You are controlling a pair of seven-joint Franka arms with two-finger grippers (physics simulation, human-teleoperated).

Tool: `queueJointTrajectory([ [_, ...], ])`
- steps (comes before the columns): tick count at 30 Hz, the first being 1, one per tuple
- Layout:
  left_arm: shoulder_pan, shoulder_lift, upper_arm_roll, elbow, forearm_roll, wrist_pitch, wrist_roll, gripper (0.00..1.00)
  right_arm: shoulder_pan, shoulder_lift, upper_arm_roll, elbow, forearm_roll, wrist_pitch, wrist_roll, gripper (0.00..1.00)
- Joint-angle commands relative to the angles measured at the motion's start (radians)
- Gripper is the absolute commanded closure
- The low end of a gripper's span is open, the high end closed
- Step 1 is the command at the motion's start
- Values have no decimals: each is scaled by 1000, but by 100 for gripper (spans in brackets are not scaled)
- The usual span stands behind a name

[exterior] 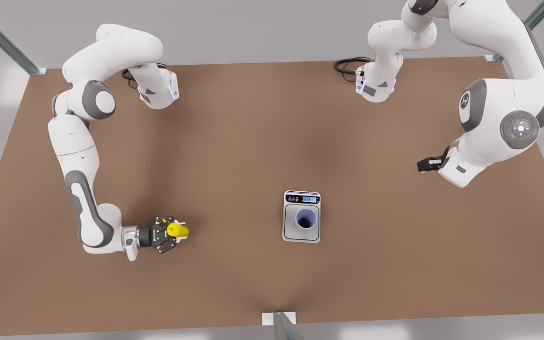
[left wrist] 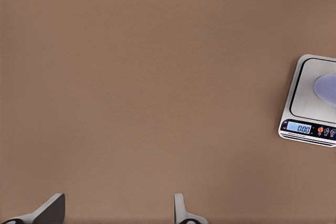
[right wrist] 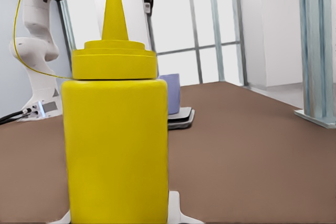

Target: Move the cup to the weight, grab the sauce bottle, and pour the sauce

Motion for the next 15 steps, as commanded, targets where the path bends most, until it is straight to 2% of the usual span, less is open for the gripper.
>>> queueJointTrajectory([
  [1,0,0,0,0,0,0,0,0,2,0,-3,1,-19,-15,4,53],
  [2,0,0,0,0,0,0,0,0,2,0,-3,1,-19,-15,6,49],
  [3,0,0,0,0,0,0,0,0,1,0,-3,1,-19,-7,6,38],
  [4,0,0,0,0,0,0,0,0,1,0,-5,1,-19,-7,6,32],
  [7,0,0,0,0,0,0,0,0,2,0,-5,1,-19,7,7,0],
  [14,-2,0,0,0,0,-2,0,0,-22,-10,-6,-36,-35,4,13,0],
  [15,-2,0,0,0,0,-2,0,0,-56,-17,-14,-52,-94,-4,13,0],
])
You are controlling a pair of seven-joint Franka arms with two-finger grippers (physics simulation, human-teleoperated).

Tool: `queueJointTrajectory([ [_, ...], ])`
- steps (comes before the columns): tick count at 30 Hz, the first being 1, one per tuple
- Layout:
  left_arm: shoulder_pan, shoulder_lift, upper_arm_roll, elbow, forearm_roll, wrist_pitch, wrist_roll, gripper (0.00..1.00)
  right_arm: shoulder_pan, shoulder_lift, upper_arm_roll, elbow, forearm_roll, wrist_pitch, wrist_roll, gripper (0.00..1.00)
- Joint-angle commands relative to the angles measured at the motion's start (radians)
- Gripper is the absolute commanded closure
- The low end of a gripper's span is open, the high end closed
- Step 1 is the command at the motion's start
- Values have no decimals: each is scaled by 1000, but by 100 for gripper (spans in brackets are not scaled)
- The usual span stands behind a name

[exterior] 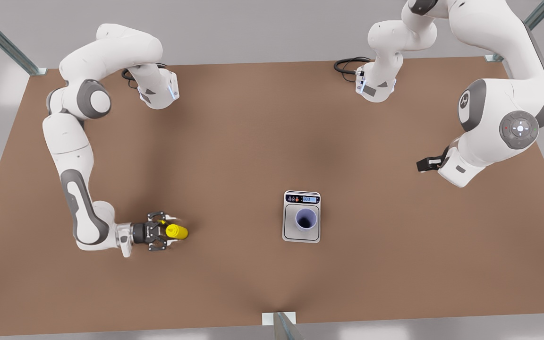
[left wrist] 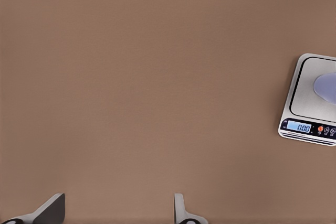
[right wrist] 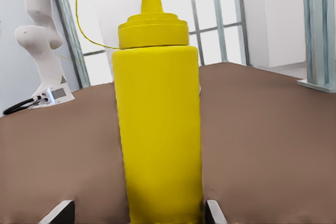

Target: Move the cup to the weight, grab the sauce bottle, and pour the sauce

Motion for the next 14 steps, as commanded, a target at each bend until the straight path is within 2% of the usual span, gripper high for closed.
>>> queueJointTrajectory([
  [1,0,0,0,0,0,-2,0,0,-20,-6,-1,0,-30,-22,1,0],
  [3,0,0,0,0,0,-2,0,0,-176,-60,2,18,-195,-192,51,0],
  [4,0,0,0,0,0,-2,0,0,-243,-168,10,43,-282,-281,189,0],
  [5,0,0,0,0,0,-2,0,0,-235,-289,12,139,-350,-369,414,0],
  [7,0,0,0,0,0,-2,0,0,-60,-389,24,350,-465,-470,888,0],
  [8,0,0,0,0,0,-2,0,0,8,-428,22,356,-531,-457,1071,0],
  [9,0,0,0,0,0,-2,0,0,133,-558,-14,347,-687,-346,1220,0],
  [10,2,0,0,0,0,-2,0,0,298,-636,-155,316,-767,-326,1543,0],
  [11,0,0,0,0,0,-2,0,0,410,-747,-264,170,-800,-266,1925,0],
  [13,2,0,0,0,0,-2,0,0,433,-899,-274,-23,-933,-188,2258,0],
  [14,0,0,0,0,0,-2,0,0,418,-897,-272,6,-919,-196,2282,0],
])
